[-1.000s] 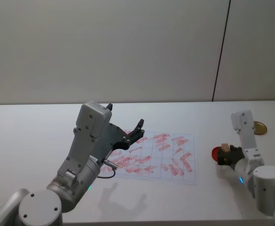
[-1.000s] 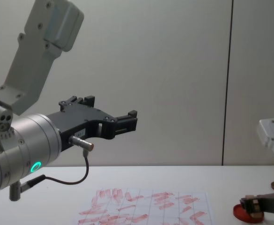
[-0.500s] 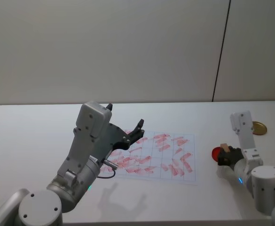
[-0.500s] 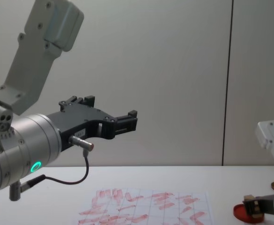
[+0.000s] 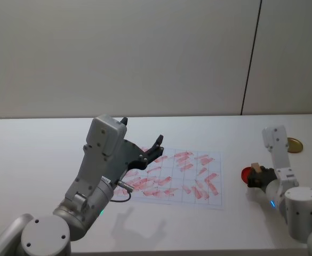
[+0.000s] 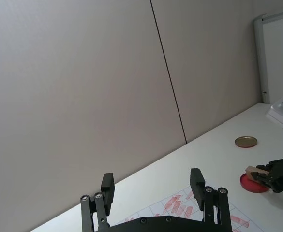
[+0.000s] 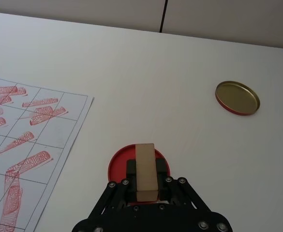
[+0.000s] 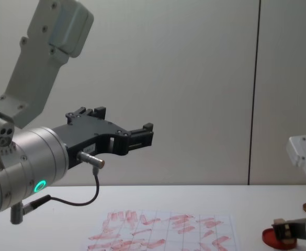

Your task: Use the one hand to pick up the stamp and affix it onto the A4 paper.

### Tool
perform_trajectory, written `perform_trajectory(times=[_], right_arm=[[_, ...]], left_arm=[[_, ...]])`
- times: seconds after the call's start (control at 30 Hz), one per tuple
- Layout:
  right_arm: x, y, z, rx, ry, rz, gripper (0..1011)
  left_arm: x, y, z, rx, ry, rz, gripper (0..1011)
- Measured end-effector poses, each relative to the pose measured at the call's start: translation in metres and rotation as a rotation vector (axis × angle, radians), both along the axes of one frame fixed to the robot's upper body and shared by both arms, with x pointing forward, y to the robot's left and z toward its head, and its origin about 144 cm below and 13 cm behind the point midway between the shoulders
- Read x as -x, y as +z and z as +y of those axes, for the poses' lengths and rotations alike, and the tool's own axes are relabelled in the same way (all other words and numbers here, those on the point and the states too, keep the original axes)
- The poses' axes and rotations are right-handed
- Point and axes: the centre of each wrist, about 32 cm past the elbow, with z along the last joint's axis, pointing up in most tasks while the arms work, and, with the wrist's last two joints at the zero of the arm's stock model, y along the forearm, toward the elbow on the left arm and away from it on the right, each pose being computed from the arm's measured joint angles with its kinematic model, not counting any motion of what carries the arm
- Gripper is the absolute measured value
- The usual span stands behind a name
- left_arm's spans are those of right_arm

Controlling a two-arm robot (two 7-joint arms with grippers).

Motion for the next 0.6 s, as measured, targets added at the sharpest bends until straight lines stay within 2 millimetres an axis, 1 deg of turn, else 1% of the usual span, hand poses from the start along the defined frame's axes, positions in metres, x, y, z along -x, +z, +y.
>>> perform_trajectory(times=[0.27, 0.57, 0.6], right_arm=[[-0.002, 0.011, 0.003, -0.014, 0.008, -0.049, 218], [-0.002, 0.039, 0.011, -0.047, 0.043, -0.155, 218], [-0.002, 0.045, 0.013, -0.055, 0.053, -0.177, 217]], left_arm=[[0.0, 0.0, 0.0, 0.0, 0.0, 0.0, 993], [0.0, 0.0, 0.0, 0.0, 0.0, 0.0, 993], [0.0, 0.0, 0.0, 0.0, 0.0, 0.0, 993]])
